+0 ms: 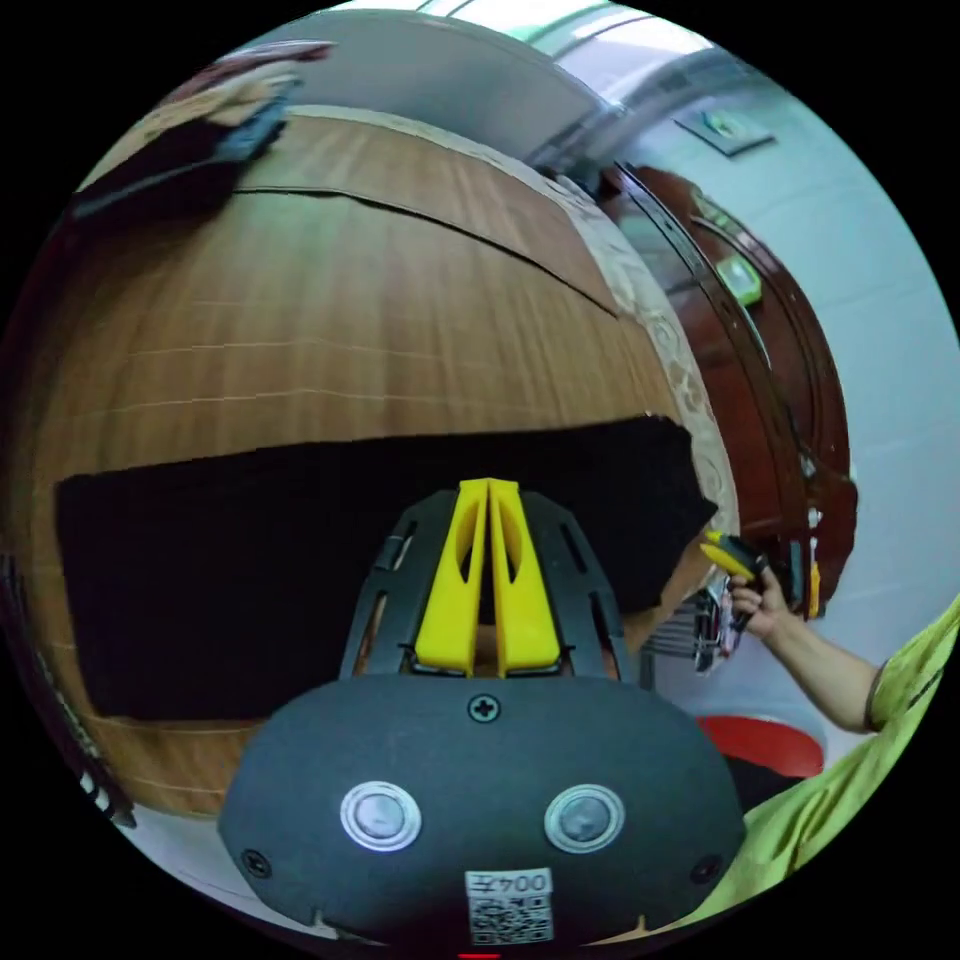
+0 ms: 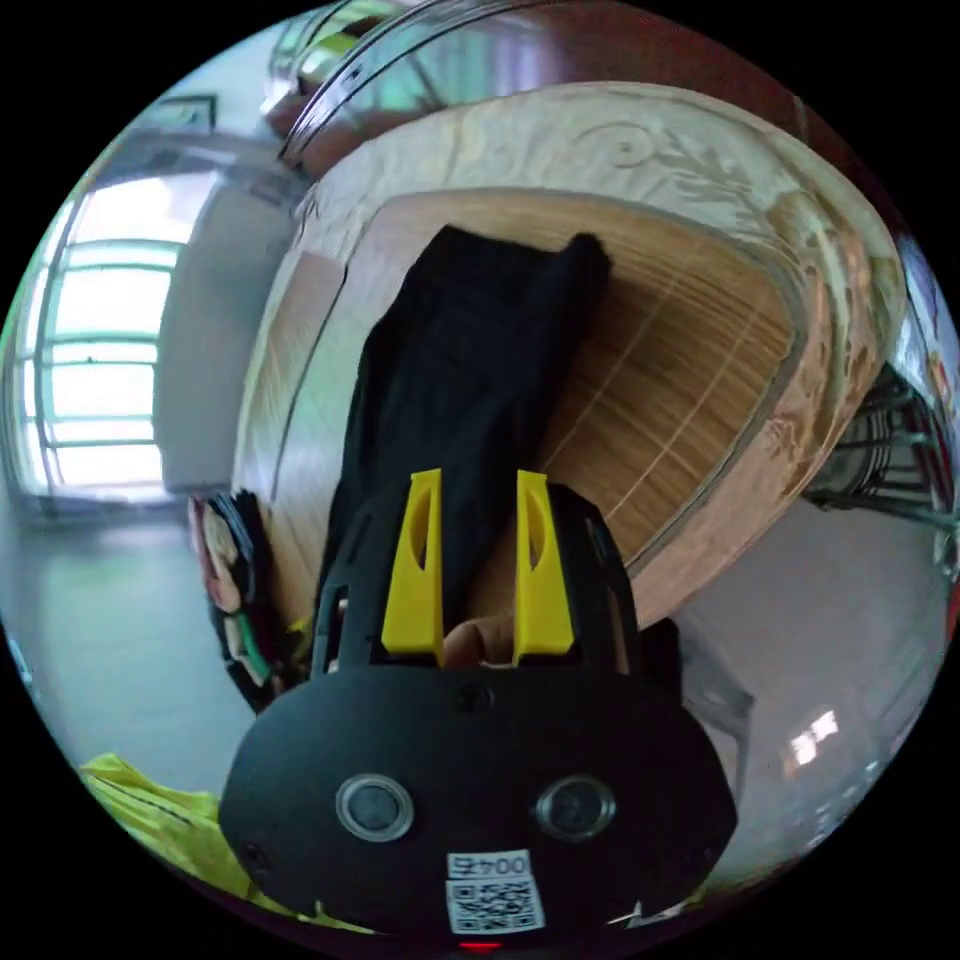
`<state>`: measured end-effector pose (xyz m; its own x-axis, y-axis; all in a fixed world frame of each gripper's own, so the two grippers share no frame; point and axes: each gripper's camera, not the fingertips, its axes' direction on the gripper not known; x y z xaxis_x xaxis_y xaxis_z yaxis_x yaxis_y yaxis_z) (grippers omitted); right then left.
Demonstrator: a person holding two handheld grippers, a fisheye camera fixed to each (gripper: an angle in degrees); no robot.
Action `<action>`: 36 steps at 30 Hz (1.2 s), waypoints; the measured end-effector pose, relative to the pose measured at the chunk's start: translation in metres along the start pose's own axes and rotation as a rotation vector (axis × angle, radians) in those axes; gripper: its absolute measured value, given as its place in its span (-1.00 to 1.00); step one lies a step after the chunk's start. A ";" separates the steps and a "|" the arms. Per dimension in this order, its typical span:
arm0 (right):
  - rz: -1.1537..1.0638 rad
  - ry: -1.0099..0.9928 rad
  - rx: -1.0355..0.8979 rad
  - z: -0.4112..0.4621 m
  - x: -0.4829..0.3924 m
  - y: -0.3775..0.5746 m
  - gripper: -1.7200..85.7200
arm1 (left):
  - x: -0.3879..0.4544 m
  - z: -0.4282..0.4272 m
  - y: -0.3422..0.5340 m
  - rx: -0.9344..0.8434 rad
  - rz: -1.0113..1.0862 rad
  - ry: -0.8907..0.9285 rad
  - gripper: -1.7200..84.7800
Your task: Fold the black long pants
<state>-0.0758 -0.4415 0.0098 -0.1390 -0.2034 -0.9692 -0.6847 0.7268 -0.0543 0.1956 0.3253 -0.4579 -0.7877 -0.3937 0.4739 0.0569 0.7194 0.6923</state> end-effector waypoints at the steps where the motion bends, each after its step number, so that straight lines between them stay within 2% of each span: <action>1: 0.073 -0.078 0.035 -0.023 0.038 -0.018 -0.67 | 0.028 0.041 0.006 -0.019 0.046 -0.025 -0.95; 4: 0.188 -0.191 0.112 -0.064 0.111 -0.065 -0.64 | 0.083 0.135 0.019 -0.077 0.162 -0.120 -0.96; 9: 0.244 -0.261 0.098 -0.077 0.178 -0.139 -0.63 | 0.089 0.241 0.044 -0.137 0.164 -0.242 -0.96; 12: 0.213 -0.291 0.033 -0.064 0.183 -0.169 -0.78 | 0.077 0.272 0.069 -0.093 0.238 -0.293 -0.96; 15: 0.017 0.024 0.118 -0.073 0.114 -0.169 -0.84 | 0.068 0.303 0.089 -0.095 0.326 -0.363 -0.96; 17: -0.432 0.507 0.185 -0.049 0.010 -0.129 -0.85 | 0.059 0.321 0.094 -0.110 0.316 -0.381 -0.96; 18: -0.553 0.610 0.204 -0.037 -0.012 -0.113 -0.85 | 0.052 0.332 0.098 -0.113 0.308 -0.392 -0.96; 20: -0.953 0.888 0.257 0.022 -0.057 -0.050 -0.86 | 0.040 0.346 0.106 -0.106 0.290 -0.398 -0.96; 22: -1.100 0.978 0.252 0.058 -0.058 -0.025 -0.86 | 0.021 0.362 0.114 -0.099 0.250 -0.382 -0.96; 24: -1.155 1.003 0.252 0.074 -0.047 -0.018 -0.85 | 0.010 0.375 0.119 -0.102 0.248 -0.387 -0.96; 27: -1.053 0.945 0.297 0.047 -0.012 -0.044 -0.85 | -0.005 0.395 0.128 -0.113 0.279 -0.414 -0.96; 29: -0.723 0.875 0.262 0.004 0.057 -0.108 -0.81 | -0.017 0.406 0.133 -0.112 0.283 -0.412 -0.96; 30: -0.625 0.813 0.221 -0.006 0.083 -0.128 -0.79 | -0.027 0.411 0.135 -0.109 0.272 -0.399 -0.96; 32: -0.310 0.487 -0.035 -0.016 0.193 -0.195 -0.72 | -0.041 0.419 0.139 -0.105 0.266 -0.382 -0.96; 34: -0.188 0.266 -0.068 -0.029 0.250 -0.222 -0.72 | -0.056 0.430 0.144 -0.106 0.277 -0.382 -0.96; 36: -0.167 0.256 0.023 -0.052 0.275 -0.235 -0.73 | -0.067 0.437 0.147 -0.107 0.280 -0.381 -0.96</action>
<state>0.0098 -0.7023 -0.2318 -0.2042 -0.4778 -0.8544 -0.6973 0.6836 -0.2156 -0.0118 0.7073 -0.6260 -0.9004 0.0587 0.4310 0.3460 0.6971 0.6280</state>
